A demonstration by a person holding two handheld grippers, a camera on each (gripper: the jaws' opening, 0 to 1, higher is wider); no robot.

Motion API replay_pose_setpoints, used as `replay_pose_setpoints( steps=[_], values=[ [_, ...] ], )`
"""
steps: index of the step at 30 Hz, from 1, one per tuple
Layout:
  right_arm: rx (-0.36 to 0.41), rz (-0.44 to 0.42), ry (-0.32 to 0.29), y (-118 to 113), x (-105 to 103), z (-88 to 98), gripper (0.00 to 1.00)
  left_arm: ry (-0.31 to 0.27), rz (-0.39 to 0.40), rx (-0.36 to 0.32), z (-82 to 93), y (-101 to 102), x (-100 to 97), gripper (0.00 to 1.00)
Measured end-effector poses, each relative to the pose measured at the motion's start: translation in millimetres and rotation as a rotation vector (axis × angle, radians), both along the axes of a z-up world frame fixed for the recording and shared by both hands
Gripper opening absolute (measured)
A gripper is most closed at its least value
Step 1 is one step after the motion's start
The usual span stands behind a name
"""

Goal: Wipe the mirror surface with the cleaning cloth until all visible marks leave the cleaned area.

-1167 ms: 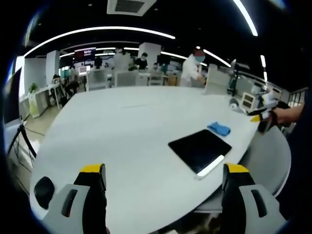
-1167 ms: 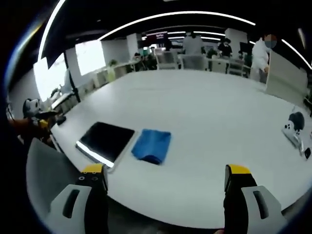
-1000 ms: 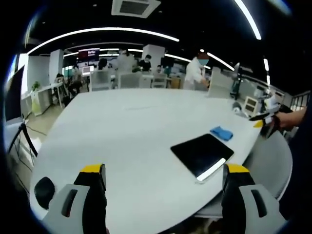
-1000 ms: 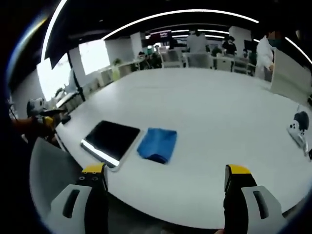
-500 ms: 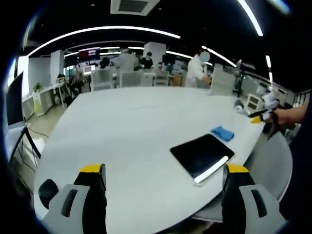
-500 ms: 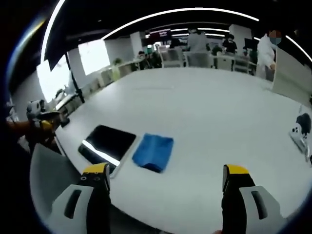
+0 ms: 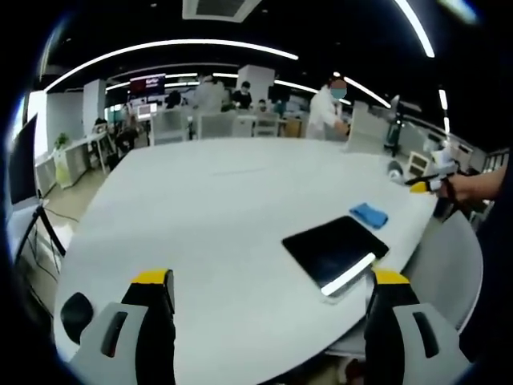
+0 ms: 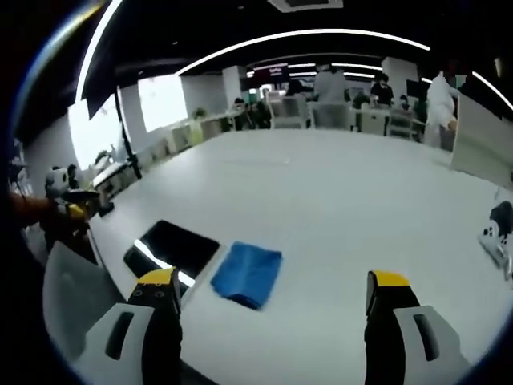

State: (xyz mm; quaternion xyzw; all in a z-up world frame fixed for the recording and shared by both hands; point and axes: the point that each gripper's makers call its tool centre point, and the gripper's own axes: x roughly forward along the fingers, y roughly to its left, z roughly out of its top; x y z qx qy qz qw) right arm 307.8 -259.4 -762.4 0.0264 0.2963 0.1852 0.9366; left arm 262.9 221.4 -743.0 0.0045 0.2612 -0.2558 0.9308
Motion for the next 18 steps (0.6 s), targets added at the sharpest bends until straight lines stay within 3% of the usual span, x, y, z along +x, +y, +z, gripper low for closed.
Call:
replay_pose_setpoints(
  steps=[2,3,18],
  values=[
    [-0.013,0.036,-0.005,8,0,-0.5,0.96,-0.012,-0.015,0.004,1.9,1,1.6,0.99],
    [-0.071,0.068,-0.018,11,4,-3.1,0.97,-0.022,-0.023,0.002,-0.6,5,7.8,0.99],
    [-0.068,0.078,0.003,25,19,0.4,0.89,-0.027,-0.016,-0.009,1.2,3,7.1,0.99]
  ],
)
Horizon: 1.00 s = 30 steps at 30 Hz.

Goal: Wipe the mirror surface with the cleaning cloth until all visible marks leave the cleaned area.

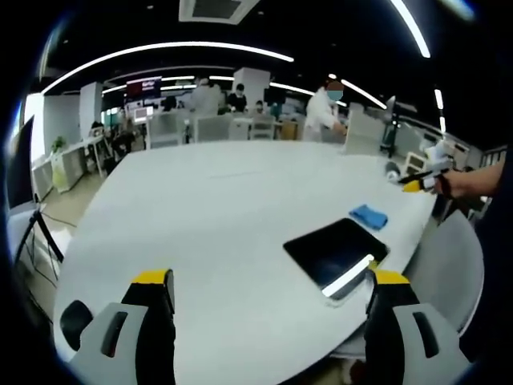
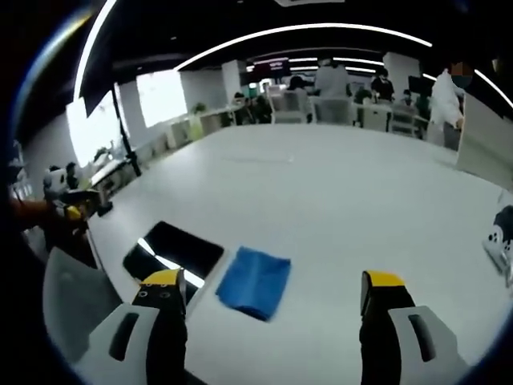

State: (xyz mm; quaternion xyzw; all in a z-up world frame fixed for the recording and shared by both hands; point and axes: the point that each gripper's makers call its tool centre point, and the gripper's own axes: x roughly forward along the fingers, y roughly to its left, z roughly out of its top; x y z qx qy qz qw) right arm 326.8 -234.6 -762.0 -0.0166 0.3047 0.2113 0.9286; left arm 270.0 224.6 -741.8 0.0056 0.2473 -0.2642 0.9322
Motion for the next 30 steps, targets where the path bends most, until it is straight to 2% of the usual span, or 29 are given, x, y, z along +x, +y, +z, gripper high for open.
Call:
replay_pose_setpoints(
  steps=[3,5,7,8,10,13,14,15,16,17,20,23,24,25,27,29,30],
  values=[
    [-0.002,0.006,0.005,4,2,-2.8,0.86,0.0,0.005,-0.003,-0.3,0,0.9,0.99],
    [-0.001,0.007,0.013,9,5,-6.4,0.8,-0.001,0.002,-0.003,-0.6,-1,1.1,0.99],
    [-0.023,-0.01,0.005,14,16,-13.3,0.73,0.0,-0.001,-0.007,-1.3,-3,0.8,0.99],
    [-0.032,-0.01,0.007,19,23,-19.1,0.66,0.001,-0.003,-0.007,-1.6,-5,0.4,0.99],
    [-0.039,-0.008,0.021,28,32,-29.2,0.59,0.008,-0.005,-0.01,-3.9,-6,-1.2,0.99],
    [-0.044,0.016,0.053,48,44,-51.2,0.59,0.017,-0.01,-0.007,-6.7,-8,-4.9,0.99],
    [-0.049,0.015,0.061,49,45,-54.6,0.52,0.022,-0.01,-0.008,-6.8,-8,-6.1,0.99],
    [-0.105,0.031,0.063,50,48,-66.7,0.45,0.024,-0.01,-0.007,-5.9,-8,-8.0,0.99],
    [-0.118,0.035,0.063,50,49,-69.6,0.38,0.027,-0.009,-0.005,-4.2,-9,-11.0,0.99],
    [-0.146,0.02,0.095,48,48,-81.2,0.34,0.028,-0.009,-0.002,-2.5,-9,-12.8,0.99],
    [-0.093,-0.016,0.146,53,46,-97.3,0.31,0.019,0.015,-0.009,5.4,-6,-17.0,0.99],
    [-0.186,-0.009,0.155,47,44,-107.4,0.17,0.013,0.031,-0.017,5.6,-4,-20.7,0.99],
    [-0.24,-0.017,0.2,40,37,-119.3,0.13,0.016,0.031,-0.017,4.3,-4,-22.6,0.99],
    [-0.182,-0.039,0.12,45,45,-112.1,0.12,0.015,0.029,-0.016,2.5,-4,-24.9,0.99],
    [-0.162,-0.066,0.138,43,42,-112.0,0.11,0.009,0.031,-0.028,-0.8,-4,-27.0,0.99],
    [-0.172,-0.058,0.144,47,37,-109.7,0.01,0.03,0.033,-0.028,-7.1,-4,-31.6,0.99],
    [-0.187,-0.06,0.143,47,37,-110.6,0.0,0.035,0.031,-0.025,-8.3,-4,-33.4,0.99]
  ],
)
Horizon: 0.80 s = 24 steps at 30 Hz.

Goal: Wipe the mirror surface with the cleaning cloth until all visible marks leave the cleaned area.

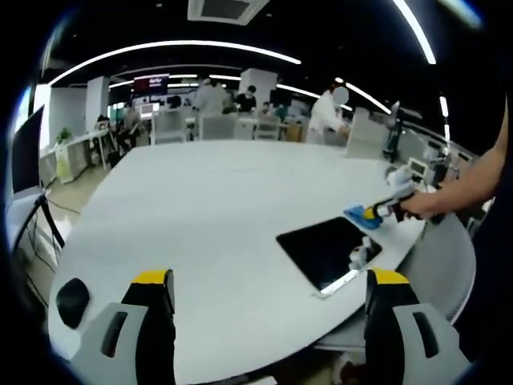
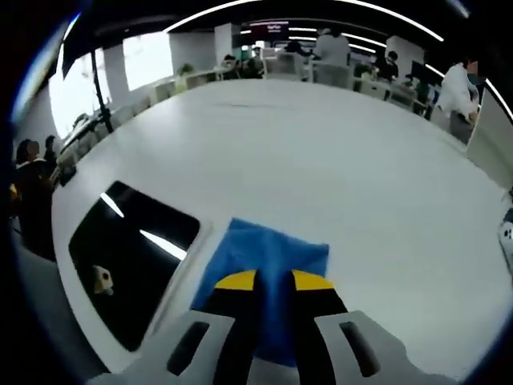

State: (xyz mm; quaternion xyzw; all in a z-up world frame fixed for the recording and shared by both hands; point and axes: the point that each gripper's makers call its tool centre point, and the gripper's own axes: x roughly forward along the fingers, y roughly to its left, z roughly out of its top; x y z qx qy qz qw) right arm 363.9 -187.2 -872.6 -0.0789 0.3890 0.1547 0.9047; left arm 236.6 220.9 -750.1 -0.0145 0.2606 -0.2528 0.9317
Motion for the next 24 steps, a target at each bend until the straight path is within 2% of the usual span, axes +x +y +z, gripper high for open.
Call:
replay_pose_setpoints(
  steps=[2,3,5,7,8,10,13,15,17,19,22,24],
  values=[
    [-0.012,-0.007,0.013,-1,2,-1.1,0.0,-0.007,-0.009,0.003,1.3,-1,-1.8,0.99],
    [0.023,-0.055,0.046,-1,0,-1.8,0.0,-0.01,-0.007,0.002,1.9,0,-0.9,0.99],
    [0.065,-0.089,0.069,-2,1,-0.6,0.0,-0.015,-0.001,-0.002,3.1,1,0.6,0.99],
    [0.123,-0.147,0.122,-3,0,-2.2,0.0,-0.024,-0.002,-0.006,4.9,0,3.1,0.99],
    [0.184,-0.169,0.109,3,2,7.5,0.0,-0.024,-0.007,-0.003,4.4,0,5.2,0.99],
    [0.203,-0.145,0.062,11,7,25.2,0.0,-0.026,-0.02,0.003,2.7,0,8.6,0.99],
    [0.284,-0.15,0.059,28,11,45.6,0.0,-0.019,-0.034,0.009,-0.8,1,13.9,0.99],
    [0.358,-0.179,0.082,39,11,58.6,0.0,-0.02,-0.043,0.013,0.4,1,16.8,0.99],
    [0.369,-0.172,0.076,45,16,64.9,0.0,-0.026,-0.046,0.013,2.0,2,21.4,0.99],
    [0.424,-0.174,0.108,57,17,64.7,0.0,-0.024,-0.047,0.014,0.8,4,25.2,0.99],
    [0.44,-0.181,0.119,66,21,59.1,0.0,-0.017,-0.062,0.021,-0.1,3,27.9,0.99],
    [0.427,-0.175,0.142,74,20,48.5,0.0,-0.015,-0.07,0.025,0.0,4,30.1,0.99]
  ],
)
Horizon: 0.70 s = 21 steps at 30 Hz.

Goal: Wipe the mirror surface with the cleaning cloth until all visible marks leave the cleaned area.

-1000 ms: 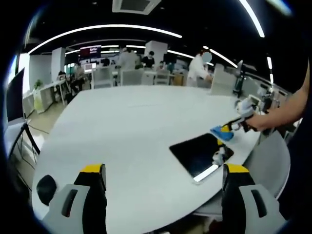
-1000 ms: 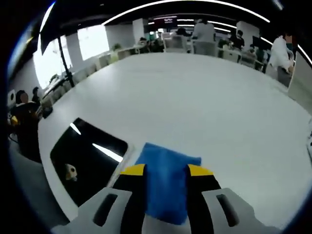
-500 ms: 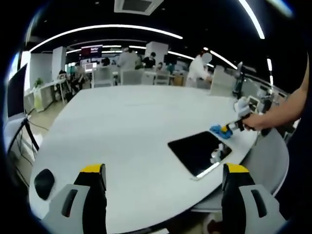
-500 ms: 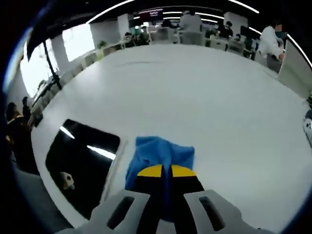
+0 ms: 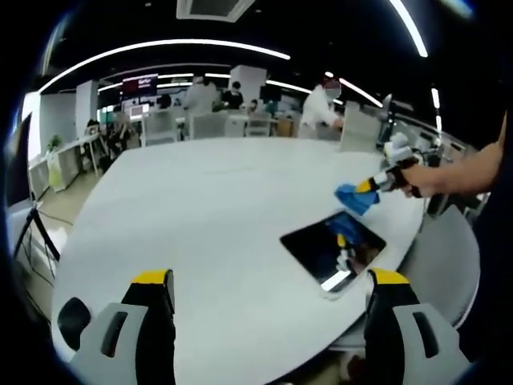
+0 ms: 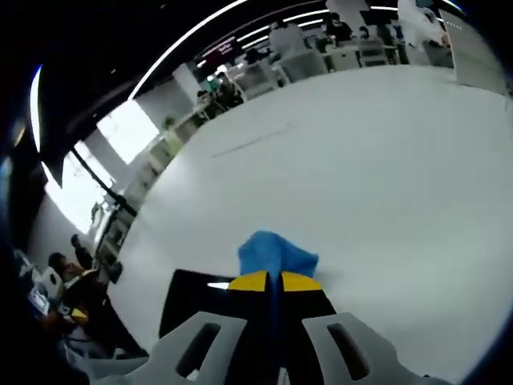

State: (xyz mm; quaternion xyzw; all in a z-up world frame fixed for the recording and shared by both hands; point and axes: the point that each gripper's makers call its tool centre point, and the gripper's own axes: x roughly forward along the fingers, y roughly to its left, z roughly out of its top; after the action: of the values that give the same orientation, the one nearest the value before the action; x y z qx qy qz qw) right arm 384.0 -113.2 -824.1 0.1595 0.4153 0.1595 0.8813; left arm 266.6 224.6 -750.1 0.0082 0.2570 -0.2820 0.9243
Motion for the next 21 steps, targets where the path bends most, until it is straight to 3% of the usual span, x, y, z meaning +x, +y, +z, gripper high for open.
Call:
replay_pose_setpoints(
  steps=[7,10,11,12,21],
  values=[
    [-0.062,0.017,0.061,10,-10,-32.8,0.0,0.01,-0.005,0.01,-1.8,5,1.4,0.99],
    [-0.134,0.043,0.075,7,-17,-45.0,0.0,0.015,-0.003,0.012,-3.1,9,1.1,0.99],
    [-0.131,0.044,0.024,8,-13,-41.5,0.0,0.015,-0.003,0.011,-3.9,9,1.1,0.99],
    [-0.133,0.037,0.051,8,-17,-42.1,0.0,0.017,-0.003,0.011,-4.6,10,1.0,0.99],
    [-0.131,0.021,0.085,12,-14,-42.6,0.0,0.008,-0.012,0.019,-4.5,8,2.5,1.0]
  ],
)
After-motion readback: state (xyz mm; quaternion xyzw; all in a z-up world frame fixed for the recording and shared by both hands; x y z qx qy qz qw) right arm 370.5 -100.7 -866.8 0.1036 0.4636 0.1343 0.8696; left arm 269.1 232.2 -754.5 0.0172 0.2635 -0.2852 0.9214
